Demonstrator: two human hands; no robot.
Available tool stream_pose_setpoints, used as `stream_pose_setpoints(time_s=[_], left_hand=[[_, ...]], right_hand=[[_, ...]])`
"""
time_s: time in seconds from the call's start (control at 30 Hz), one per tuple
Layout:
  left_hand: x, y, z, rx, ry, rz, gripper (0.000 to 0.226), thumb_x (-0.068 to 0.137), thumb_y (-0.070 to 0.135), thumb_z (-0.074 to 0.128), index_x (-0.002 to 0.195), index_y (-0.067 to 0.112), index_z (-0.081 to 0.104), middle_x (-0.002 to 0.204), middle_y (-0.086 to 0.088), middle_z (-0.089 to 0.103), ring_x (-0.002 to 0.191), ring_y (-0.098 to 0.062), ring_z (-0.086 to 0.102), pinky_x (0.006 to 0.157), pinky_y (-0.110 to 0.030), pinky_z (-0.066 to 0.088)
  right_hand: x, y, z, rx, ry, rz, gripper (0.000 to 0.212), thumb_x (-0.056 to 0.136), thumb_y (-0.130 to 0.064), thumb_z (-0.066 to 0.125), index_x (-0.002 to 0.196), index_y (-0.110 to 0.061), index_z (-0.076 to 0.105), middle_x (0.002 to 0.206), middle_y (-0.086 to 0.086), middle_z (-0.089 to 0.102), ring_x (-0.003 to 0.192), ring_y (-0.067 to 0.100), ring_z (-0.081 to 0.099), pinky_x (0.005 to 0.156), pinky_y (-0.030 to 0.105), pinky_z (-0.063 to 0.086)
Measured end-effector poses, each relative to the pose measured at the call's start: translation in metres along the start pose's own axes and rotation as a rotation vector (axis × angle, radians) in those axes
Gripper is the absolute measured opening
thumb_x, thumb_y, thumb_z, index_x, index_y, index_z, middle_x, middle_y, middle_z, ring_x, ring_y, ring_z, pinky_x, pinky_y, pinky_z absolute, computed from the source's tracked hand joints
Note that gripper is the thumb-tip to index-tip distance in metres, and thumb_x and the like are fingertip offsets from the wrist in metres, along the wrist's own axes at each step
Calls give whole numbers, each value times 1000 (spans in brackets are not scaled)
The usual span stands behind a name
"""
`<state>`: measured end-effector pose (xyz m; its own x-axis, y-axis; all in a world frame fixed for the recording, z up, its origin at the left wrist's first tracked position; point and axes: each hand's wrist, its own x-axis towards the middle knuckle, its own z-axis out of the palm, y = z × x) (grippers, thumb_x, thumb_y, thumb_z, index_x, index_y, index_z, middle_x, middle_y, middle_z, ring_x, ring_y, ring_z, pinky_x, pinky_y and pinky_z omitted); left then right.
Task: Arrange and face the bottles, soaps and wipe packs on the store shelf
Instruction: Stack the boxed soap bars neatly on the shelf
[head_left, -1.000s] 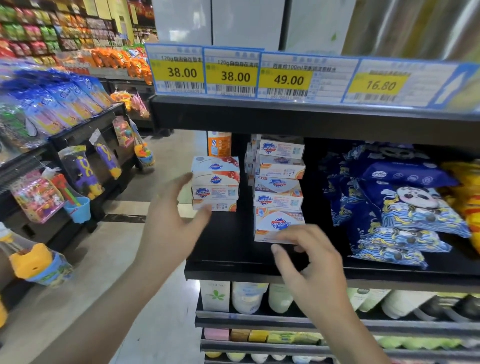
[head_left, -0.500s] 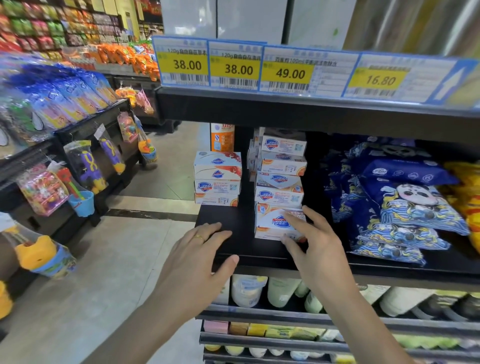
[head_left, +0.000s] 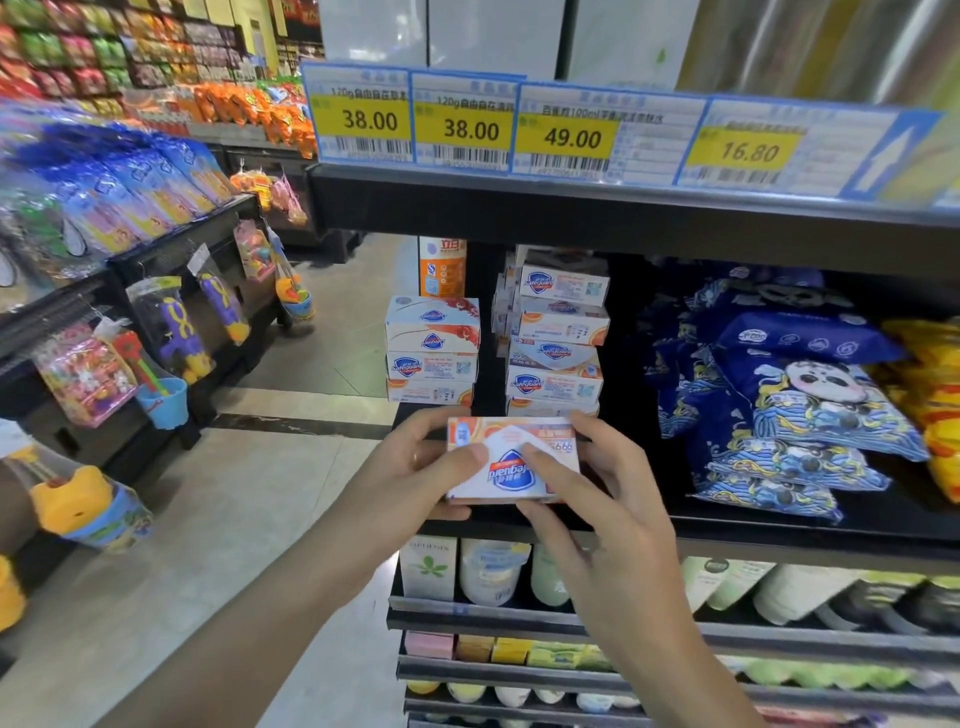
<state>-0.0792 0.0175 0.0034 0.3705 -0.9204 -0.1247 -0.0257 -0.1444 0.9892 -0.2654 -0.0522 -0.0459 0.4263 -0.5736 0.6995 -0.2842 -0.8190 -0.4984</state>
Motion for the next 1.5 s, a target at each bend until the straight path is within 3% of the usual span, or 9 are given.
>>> stream_pose_setpoints(time_s=[0.13, 0.23, 0.47, 0.7, 0.9, 1.0, 1.1, 1.37, 1.5], left_hand=[[-6, 4, -3, -55, 3, 3, 21, 98, 20, 67, 118, 26, 68, 100, 0, 79, 91, -16, 77, 72, -33, 65], [-7, 6, -4, -71, -13, -21, 15, 98, 21, 66, 113, 23, 70, 101, -3, 79, 88, -15, 78, 66, -32, 63], [-8, 11, -3, -107, -71, -37, 19, 97, 26, 66, 116, 22, 70, 101, -5, 80, 86, -15, 77, 63, -30, 59], [-5, 10, -6, -210, -74, -76, 25, 106, 29, 48, 122, 24, 67, 108, -7, 79, 98, -26, 77, 80, -42, 61], [-6, -2, -24, 87, -59, 262, 72, 73, 2, 51, 135, 37, 59, 139, 14, 63, 133, -8, 56, 102, -35, 52], [-11, -3, -26, 334, -130, 450, 82, 81, 0, 64, 141, 54, 47, 150, 22, 50, 145, -5, 39, 111, -36, 44], [-12, -4, -22, 415, -132, 600, 77, 86, -4, 73, 144, 43, 52, 154, 20, 46, 150, -9, 35, 114, -30, 43], [-14, 6, -14, 426, -61, 603, 52, 84, 9, 82, 122, 40, 65, 124, 20, 68, 124, -11, 60, 98, -23, 50], [-14, 7, -14, 388, -71, 544, 48, 84, 8, 82, 118, 38, 66, 117, 21, 72, 118, -8, 63, 92, -16, 49]], right_hand=[[2, -14, -10, 122, -59, 88, 65, 85, -12, 82, 138, -39, 57, 155, -9, 31, 140, 11, 44, 107, 12, 38], [6, -15, -18, 373, -164, 201, 67, 84, -7, 83, 134, -44, 59, 163, -14, 23, 148, 11, 36, 111, 25, 42], [17, -11, -29, 803, -263, 407, 43, 77, -2, 79, 113, -26, 73, 141, -4, 55, 121, 29, 65, 97, 43, 57], [18, -10, -32, 916, -228, 485, 41, 75, 4, 83, 108, -18, 75, 131, 1, 64, 116, 31, 68, 88, 34, 59], [20, -15, -40, 943, -203, 590, 40, 71, 1, 77, 108, -15, 73, 120, 3, 74, 108, 24, 72, 83, 29, 59], [22, -16, -41, 964, -218, 624, 41, 74, -4, 77, 110, -22, 73, 121, 7, 74, 109, 25, 72, 85, 31, 59], [24, -15, -39, 1002, -224, 653, 45, 76, -1, 84, 115, -19, 72, 127, 9, 71, 114, 27, 69, 94, 35, 58], [25, -14, -39, 1159, -276, 773, 73, 62, -35, 96, 128, -20, 70, 117, 17, 72, 93, 29, 72, 84, 33, 60], [26, -13, -39, 1068, -283, 788, 61, 68, -37, 88, 126, -26, 72, 96, 11, 73, 89, 30, 69, 81, 36, 59]])
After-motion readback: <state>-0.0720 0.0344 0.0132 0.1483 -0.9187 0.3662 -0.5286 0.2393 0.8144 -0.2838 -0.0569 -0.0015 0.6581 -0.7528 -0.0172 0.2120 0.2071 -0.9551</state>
